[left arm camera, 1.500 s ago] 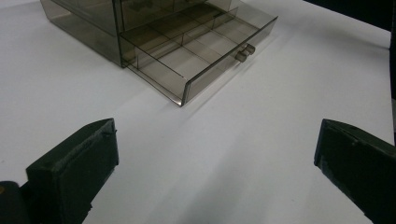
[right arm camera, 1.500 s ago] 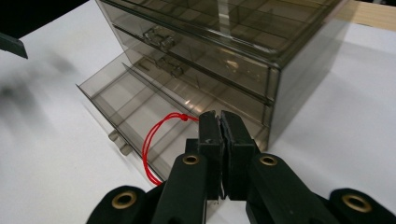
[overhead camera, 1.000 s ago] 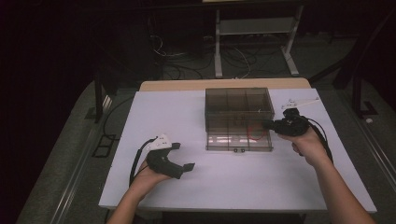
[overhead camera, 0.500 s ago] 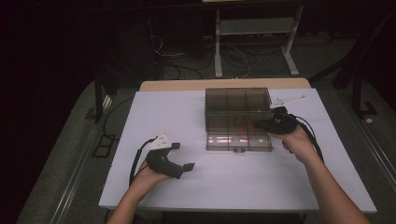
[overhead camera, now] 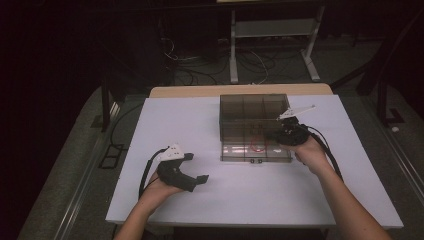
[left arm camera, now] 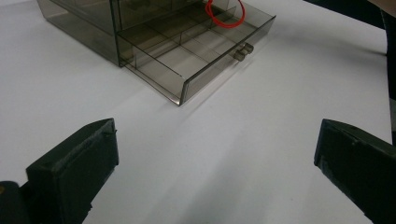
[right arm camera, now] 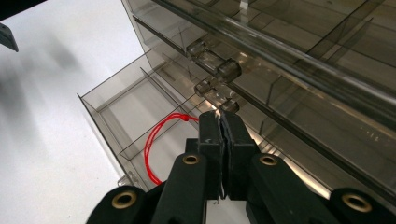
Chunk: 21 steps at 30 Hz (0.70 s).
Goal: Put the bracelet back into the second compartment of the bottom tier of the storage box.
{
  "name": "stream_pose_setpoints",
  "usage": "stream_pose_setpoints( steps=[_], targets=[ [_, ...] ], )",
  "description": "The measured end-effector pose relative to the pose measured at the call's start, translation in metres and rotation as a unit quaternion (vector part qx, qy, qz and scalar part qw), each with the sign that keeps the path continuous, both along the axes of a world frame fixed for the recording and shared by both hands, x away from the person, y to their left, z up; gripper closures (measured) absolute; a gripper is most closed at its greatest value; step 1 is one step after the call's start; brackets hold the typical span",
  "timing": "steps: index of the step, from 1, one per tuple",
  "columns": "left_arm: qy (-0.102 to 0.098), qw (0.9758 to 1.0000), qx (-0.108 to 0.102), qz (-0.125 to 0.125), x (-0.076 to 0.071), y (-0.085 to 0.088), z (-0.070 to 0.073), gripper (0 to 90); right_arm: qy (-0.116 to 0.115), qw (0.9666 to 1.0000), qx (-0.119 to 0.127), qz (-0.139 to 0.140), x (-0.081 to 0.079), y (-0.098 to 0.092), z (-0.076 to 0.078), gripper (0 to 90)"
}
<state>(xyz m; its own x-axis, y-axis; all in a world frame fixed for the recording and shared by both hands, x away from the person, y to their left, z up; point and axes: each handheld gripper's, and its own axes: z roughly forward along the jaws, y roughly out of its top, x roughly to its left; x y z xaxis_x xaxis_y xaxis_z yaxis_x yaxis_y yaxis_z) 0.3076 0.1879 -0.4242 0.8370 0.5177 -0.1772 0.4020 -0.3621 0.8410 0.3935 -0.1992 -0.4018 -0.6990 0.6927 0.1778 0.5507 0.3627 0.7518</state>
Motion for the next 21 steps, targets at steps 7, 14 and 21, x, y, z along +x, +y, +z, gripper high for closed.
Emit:
stream_pose_setpoints(
  steps=[7,14,21],
  targets=[
    [-0.001,1.0,0.001,-0.001,0.0,0.0,0.0,0.0,0.002,1.0,-0.006,0.003,0.001,0.006,-0.006,86.9],
    [-0.002,1.0,0.003,-0.001,0.0,0.0,0.0,0.0,0.007,0.9998,-0.015,0.01,0.001,0.013,-0.012,86.9],
    [-0.003,1.0,0.003,-0.001,0.0,0.0,0.0,0.0,0.013,0.9994,-0.026,0.018,0.0,0.018,-0.018,86.9]
  ],
)
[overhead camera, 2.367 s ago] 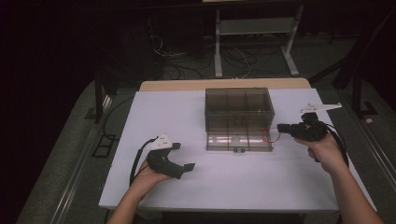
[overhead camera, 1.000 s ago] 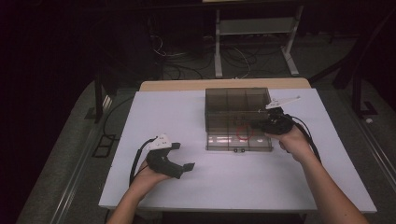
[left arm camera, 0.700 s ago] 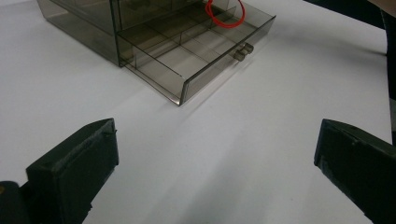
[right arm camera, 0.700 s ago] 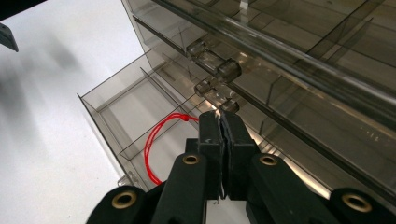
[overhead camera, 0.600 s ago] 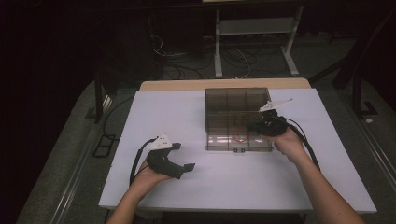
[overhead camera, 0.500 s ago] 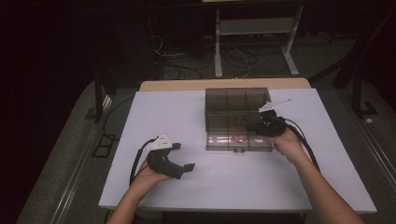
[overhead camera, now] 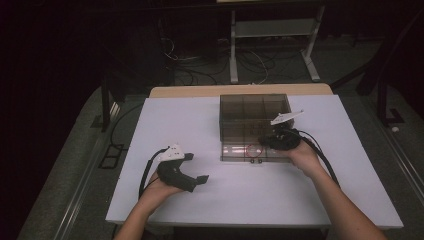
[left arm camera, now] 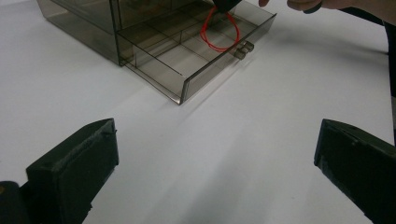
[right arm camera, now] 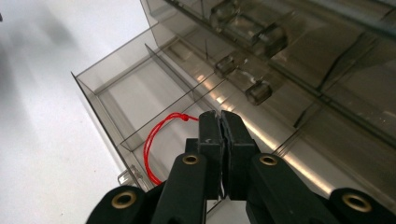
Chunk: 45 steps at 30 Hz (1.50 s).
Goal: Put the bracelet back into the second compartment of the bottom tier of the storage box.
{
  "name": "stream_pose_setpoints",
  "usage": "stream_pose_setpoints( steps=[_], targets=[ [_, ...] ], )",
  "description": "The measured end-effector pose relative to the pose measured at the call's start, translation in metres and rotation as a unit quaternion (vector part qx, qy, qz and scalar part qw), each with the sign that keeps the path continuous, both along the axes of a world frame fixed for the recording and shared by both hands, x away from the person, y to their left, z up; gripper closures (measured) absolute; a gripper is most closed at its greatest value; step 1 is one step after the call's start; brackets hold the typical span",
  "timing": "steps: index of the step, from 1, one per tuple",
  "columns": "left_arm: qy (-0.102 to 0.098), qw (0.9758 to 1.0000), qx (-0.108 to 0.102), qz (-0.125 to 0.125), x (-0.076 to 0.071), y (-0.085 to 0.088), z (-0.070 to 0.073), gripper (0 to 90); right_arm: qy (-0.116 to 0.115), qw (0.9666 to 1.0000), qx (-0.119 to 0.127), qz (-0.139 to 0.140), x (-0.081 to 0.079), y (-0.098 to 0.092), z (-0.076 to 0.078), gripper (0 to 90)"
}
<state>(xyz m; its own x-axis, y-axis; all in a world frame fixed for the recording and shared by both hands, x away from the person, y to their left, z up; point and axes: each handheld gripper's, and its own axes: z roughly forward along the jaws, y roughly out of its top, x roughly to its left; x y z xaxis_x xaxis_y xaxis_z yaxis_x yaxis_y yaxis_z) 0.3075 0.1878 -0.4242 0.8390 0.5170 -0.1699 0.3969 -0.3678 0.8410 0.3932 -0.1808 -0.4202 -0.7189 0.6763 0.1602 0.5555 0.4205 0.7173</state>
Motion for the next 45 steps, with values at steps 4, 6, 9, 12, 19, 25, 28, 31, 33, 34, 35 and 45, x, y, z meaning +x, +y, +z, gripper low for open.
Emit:
stream_pose_setpoints(
  steps=[4,6,9,12,19,25,28,31,33,34,35,45],
  targets=[
    [0.0,1.0,-0.001,0.0,0.0,0.0,0.0,0.0,0.004,0.9999,-0.01,0.005,0.0,0.003,-0.004,86.9],
    [0.0,1.0,0.0,0.0,0.0,0.0,0.0,0.0,0.008,0.9999,-0.012,0.006,-0.001,0.004,-0.006,86.9],
    [0.0,1.0,0.0,0.0,0.0,0.0,0.0,0.0,0.011,0.9998,-0.015,0.008,0.0,0.005,-0.009,86.8],
    [0.0,1.0,0.0,-0.001,0.0,0.0,0.0,0.0,0.014,0.9996,-0.022,0.011,0.0,0.006,-0.011,86.8],
    [0.0,1.0,0.001,-0.001,0.0,0.0,0.0,0.0,0.018,0.9991,-0.036,0.014,0.0,0.01,-0.015,74.4],
    [0.0,1.0,0.001,-0.002,0.0,0.0,0.0,0.0,0.014,0.9994,-0.032,0.006,-0.002,0.007,-0.011,67.7],
    [0.0,1.0,0.001,-0.001,0.0,0.0,0.0,0.0,0.01,0.9996,-0.026,0.005,-0.002,0.005,-0.008,66.6],
    [0.001,1.0,0.001,-0.001,0.0,0.0,0.0,0.0,0.007,0.9998,-0.019,0.004,-0.003,0.002,-0.004,69.4],
    [0.001,1.0,0.001,-0.001,0.0,-0.001,0.0,0.0,0.006,0.9999,-0.011,0.005,-0.004,0.0,-0.002,73.1],
    [0.0,1.0,0.001,-0.001,0.0,-0.001,0.0,0.0,0.006,0.9999,-0.008,0.005,-0.005,0.0,-0.001,75.0],
    [0.0,1.0,0.001,-0.001,0.0,0.0,0.0,0.0,0.005,1.0,-0.006,0.005,-0.006,0.0,0.0,77.0],
    [0.0,1.0,0.0,-0.001,0.001,-0.001,0.0,0.0,0.005,0.9995,0.024,0.022,-0.014,-0.006,0.007,89.3]
  ],
)
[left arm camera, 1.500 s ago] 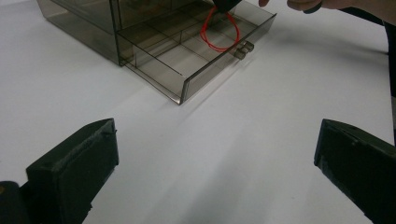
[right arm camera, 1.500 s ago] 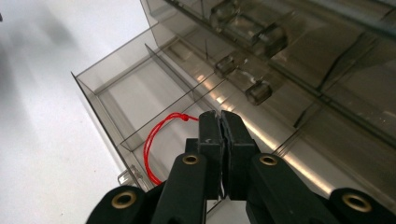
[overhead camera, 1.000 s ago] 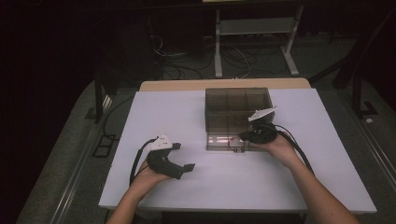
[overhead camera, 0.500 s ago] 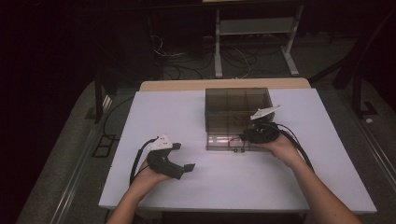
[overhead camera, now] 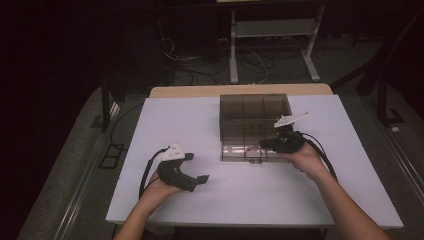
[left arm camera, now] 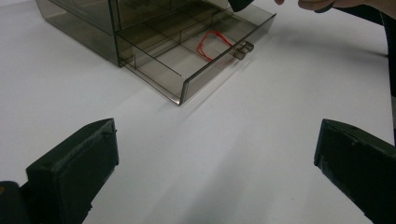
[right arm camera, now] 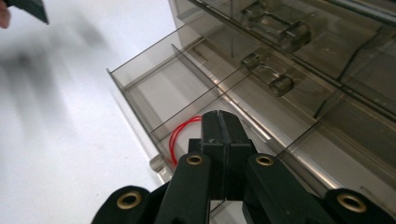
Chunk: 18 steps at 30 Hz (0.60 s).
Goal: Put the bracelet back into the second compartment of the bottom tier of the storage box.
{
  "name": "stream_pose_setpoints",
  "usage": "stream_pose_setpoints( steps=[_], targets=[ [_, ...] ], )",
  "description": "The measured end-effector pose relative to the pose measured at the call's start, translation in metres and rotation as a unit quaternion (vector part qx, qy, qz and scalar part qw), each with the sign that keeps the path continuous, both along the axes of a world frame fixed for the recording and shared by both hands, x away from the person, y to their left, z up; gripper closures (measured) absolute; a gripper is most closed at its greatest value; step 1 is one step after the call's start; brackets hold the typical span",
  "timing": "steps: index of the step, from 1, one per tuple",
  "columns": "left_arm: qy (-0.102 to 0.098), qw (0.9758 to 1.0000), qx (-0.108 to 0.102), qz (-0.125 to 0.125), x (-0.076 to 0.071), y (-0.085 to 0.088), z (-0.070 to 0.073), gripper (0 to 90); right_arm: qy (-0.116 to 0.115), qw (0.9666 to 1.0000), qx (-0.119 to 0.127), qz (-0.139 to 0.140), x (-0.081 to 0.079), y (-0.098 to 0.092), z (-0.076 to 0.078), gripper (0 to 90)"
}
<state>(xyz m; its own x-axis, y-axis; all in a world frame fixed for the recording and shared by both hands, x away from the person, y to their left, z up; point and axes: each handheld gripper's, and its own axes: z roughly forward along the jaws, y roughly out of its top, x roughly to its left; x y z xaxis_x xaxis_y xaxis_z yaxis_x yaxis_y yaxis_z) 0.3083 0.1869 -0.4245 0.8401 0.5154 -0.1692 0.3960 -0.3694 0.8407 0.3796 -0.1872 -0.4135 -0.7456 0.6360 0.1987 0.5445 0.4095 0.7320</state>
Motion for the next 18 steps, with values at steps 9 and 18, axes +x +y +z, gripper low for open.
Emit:
stream_pose_setpoints(
  steps=[9,18],
  targets=[
    [0.0,1.0,0.0,-0.001,-0.001,0.0,0.0,0.0,0.003,0.9997,-0.002,0.025,-0.011,0.0,0.0,89.3],
    [-0.001,1.0,0.0,0.0,-0.001,0.001,0.001,0.0,0.012,0.999,-0.007,0.042,-0.019,0.007,-0.006,89.3]
  ],
)
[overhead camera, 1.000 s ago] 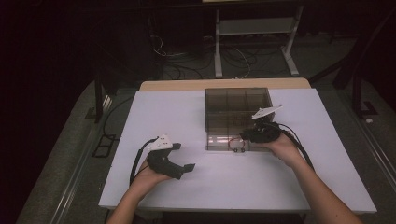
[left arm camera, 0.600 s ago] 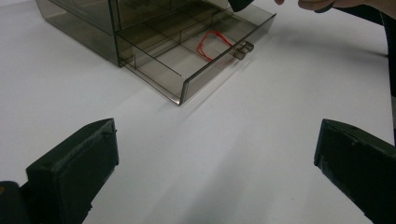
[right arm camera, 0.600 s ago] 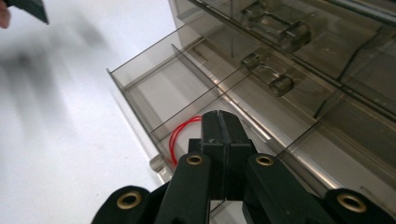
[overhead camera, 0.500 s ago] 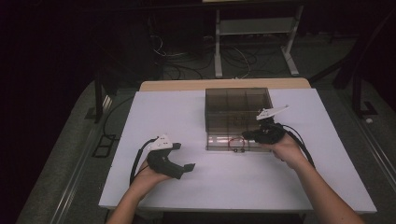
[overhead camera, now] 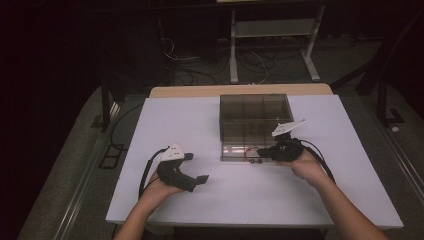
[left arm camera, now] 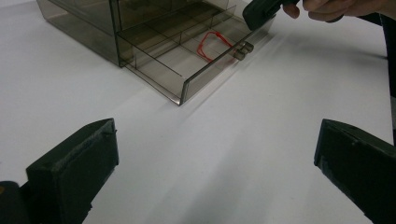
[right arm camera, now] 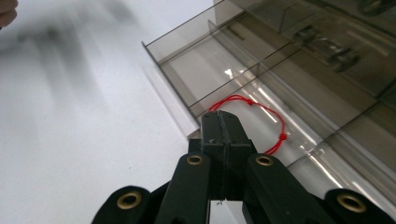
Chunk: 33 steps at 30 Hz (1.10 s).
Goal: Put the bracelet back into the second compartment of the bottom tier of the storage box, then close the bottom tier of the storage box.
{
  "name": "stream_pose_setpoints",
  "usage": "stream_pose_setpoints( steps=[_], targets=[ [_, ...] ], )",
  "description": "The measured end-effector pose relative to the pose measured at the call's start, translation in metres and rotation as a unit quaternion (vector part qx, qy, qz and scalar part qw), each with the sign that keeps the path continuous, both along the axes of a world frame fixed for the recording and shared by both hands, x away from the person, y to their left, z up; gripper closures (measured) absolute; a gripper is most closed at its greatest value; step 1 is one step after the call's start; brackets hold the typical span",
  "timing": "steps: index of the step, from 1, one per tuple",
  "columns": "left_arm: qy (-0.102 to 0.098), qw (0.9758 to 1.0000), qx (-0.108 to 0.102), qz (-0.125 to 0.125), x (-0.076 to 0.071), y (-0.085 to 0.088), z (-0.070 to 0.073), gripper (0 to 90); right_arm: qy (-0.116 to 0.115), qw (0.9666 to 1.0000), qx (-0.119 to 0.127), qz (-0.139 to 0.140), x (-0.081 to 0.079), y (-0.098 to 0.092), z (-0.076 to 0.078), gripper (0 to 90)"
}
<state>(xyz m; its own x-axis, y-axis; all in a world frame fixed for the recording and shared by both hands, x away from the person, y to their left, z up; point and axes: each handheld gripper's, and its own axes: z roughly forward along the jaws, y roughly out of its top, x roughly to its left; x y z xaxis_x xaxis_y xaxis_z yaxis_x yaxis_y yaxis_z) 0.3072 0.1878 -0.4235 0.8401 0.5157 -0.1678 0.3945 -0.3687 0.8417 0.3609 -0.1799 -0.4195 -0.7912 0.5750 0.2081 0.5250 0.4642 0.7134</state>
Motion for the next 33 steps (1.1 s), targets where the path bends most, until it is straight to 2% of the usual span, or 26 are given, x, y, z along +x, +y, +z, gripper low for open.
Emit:
stream_pose_setpoints(
  steps=[12,28,33],
  targets=[
    [0.001,1.0,-0.001,0.003,0.0,0.0,0.0,0.0,0.006,0.9999,-0.005,0.014,-0.007,0.006,-0.003,89.3],
    [-0.001,1.0,-0.001,0.004,-0.001,0.0,0.0,0.0,0.011,0.999,-0.037,0.022,-0.008,0.013,-0.015,89.4],
    [0.0,1.0,-0.001,0.004,-0.001,0.001,0.0,0.0,0.011,0.9991,-0.035,0.023,-0.008,0.013,-0.015,89.4]
  ],
)
